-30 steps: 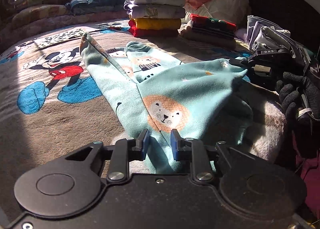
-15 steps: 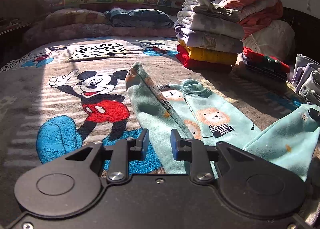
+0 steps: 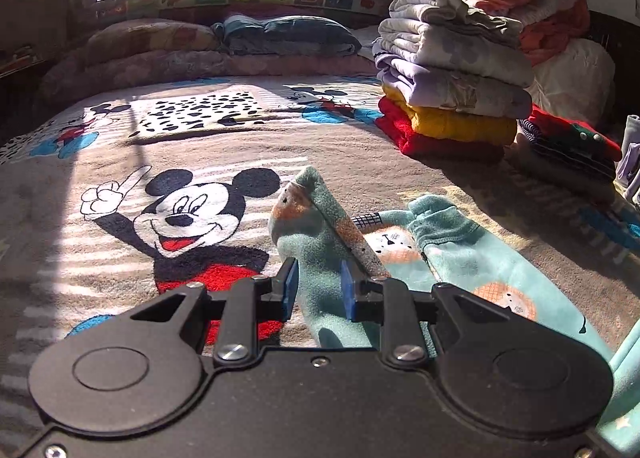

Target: Fold clothes

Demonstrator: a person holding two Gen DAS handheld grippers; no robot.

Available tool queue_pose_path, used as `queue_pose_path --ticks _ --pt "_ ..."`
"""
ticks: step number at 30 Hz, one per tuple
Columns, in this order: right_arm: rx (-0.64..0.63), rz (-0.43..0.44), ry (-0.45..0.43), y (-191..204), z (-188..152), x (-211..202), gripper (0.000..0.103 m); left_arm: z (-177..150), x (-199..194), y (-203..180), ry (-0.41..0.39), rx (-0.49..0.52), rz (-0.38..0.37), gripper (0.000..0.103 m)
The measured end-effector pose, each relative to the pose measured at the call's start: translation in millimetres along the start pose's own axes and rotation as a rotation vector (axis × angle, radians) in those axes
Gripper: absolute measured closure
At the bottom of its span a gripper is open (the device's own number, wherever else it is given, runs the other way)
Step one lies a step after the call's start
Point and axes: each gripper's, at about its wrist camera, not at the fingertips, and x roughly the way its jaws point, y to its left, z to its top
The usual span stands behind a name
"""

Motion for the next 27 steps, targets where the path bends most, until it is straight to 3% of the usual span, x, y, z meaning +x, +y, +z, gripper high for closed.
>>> queue_pose_path --ticks 9,14,27 --pt "0.041 -0.065 0.034 -14.2 -1.4 5.9 0.093 8.0 53.7 -13.8 0.115 0.104 -0.005 0.083" --pt "0.057 -0.123 0.063 -21.5 -6.1 10.5 0.093 22.9 50.0 0.7 0.082 0.072 -0.030 0.083" --pt "0.057 -0.183 0.081 -29.5 -10.9 13.5 0.093 15.4 76.3 -1.6 0.107 0.053 -0.045 0.083"
